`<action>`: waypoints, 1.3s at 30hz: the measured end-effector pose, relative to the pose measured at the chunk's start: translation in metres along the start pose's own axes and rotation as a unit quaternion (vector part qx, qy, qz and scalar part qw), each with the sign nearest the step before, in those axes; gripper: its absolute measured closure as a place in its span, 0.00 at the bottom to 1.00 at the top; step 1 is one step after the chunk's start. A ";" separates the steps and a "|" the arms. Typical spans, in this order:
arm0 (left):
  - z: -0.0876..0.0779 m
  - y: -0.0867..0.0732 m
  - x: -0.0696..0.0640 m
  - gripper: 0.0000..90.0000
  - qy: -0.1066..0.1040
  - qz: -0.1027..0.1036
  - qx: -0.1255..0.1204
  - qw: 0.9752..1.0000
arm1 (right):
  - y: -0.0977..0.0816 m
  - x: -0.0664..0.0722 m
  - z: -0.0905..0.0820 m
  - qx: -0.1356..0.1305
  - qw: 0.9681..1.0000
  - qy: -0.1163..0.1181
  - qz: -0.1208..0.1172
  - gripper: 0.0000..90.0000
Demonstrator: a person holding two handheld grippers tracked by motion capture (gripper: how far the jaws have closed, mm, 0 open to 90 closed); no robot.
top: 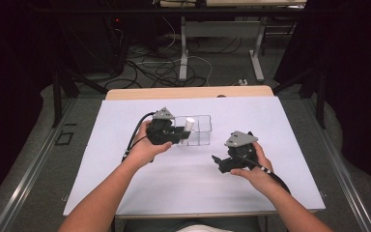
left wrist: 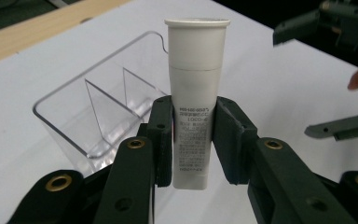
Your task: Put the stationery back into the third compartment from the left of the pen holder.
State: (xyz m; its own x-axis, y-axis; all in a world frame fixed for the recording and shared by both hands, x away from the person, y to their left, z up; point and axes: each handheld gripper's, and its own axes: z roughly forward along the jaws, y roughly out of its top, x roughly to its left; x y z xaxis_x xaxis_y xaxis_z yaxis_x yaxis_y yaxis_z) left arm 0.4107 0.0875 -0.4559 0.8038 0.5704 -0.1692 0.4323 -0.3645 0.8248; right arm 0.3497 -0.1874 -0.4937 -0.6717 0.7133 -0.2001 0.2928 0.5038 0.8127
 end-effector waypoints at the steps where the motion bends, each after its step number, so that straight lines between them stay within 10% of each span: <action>1: 0.000 0.002 0.001 0.78 0.004 0.001 -0.008 1.000 | -0.001 -0.002 0.001 -0.001 1.000 -0.004 0.016 0.00; 17: 0.012 0.019 -0.006 0.78 0.085 -0.039 -0.111 0.989 | -0.023 -0.024 0.007 -0.007 0.986 -0.024 0.162 0.00; 28: 0.023 0.023 -0.011 0.78 0.114 -0.055 -0.153 0.980 | -0.030 -0.031 0.008 -0.006 0.980 -0.036 0.195 0.00; 39: 0.042 0.019 -0.015 0.78 0.120 -0.072 -0.148 0.979 | -0.035 -0.033 0.009 -0.004 0.980 -0.034 0.198 0.00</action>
State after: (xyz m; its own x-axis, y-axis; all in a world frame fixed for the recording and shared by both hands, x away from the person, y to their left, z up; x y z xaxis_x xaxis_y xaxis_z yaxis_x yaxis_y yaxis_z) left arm 0.4237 0.0410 -0.4606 0.6084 0.7699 -0.1925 0.3685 -0.0592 0.9278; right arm 0.3679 -0.2245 -0.5200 -0.4593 0.8830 0.0970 0.5161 0.1765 0.8381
